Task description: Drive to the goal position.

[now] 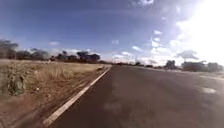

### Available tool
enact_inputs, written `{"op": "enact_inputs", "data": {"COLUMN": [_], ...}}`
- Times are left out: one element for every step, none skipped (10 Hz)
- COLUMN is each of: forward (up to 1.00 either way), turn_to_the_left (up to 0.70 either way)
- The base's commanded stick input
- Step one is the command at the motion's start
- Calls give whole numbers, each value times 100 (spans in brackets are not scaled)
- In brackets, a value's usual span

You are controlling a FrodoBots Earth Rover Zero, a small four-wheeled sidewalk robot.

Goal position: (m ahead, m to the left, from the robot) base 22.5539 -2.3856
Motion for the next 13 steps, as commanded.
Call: {"op": "enact_inputs", "data": {"forward": [50, 50, 50, 50, 50, 50, 50, 50, 50, 50, 50, 50, 50], "turn_to_the_left": [0, 0, 0, 0, 0, 0, 0, 0, 0, -16, -40, -50, -50]}}
